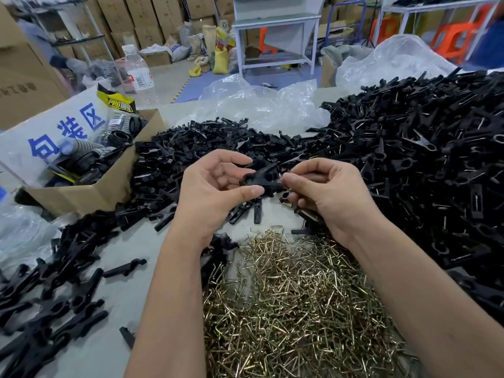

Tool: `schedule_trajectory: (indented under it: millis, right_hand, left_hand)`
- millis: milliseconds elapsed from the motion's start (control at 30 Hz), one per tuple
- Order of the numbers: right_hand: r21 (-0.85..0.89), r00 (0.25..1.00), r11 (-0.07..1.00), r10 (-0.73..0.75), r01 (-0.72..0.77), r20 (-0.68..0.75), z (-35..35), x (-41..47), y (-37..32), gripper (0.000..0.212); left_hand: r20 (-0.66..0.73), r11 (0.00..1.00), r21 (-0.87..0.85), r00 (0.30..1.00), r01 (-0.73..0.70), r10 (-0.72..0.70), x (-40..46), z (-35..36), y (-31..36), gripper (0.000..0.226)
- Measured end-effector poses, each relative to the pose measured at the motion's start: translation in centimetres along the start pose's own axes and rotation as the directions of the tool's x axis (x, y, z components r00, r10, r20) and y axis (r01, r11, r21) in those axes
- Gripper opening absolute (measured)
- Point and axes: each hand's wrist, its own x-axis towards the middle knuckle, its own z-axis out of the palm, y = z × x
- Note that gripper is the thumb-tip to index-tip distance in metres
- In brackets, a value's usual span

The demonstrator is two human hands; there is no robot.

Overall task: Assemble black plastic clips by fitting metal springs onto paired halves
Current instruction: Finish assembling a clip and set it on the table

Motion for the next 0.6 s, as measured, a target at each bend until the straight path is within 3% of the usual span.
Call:
schedule_trajectory:
  millis: [100, 233, 400, 600]
  right_hand:
    - [0.082, 0.997, 0.995, 0.054, -0.059, 0.059, -0.19, 0.25, 0.0, 0.016]
    - [0.056, 0.986, 0.994, 0.085, -0.094, 0.146, -0.44, 0.34, -0.28, 0.018]
    - [-0.113, 0.997, 0.992, 0.059, -0.052, 0.055, -0.51, 0.31, -0.21, 0.01]
    - [-0.043, 0.999, 0.998, 0.038, -0.037, 0.012, -0.09, 0.11, -0.13, 0.016]
  left_hand:
    - [0.038, 1.0, -0.006, 0.999, -0.001, 0.002, 0.0, 0.19, 0.04, 0.042]
    - [0.055, 1.0, -0.025, 0.998, -0.006, 0.008, -0.04, 0.0, 0.02, 0.039]
    - [0.099, 1.0, -0.015, 0.995, 0.019, -0.017, -0.07, 0.2, -0.09, 0.037]
    - [0.117, 0.999, -0.012, 0.992, 0.043, -0.042, -0.03, 0.22, -0.22, 0.036]
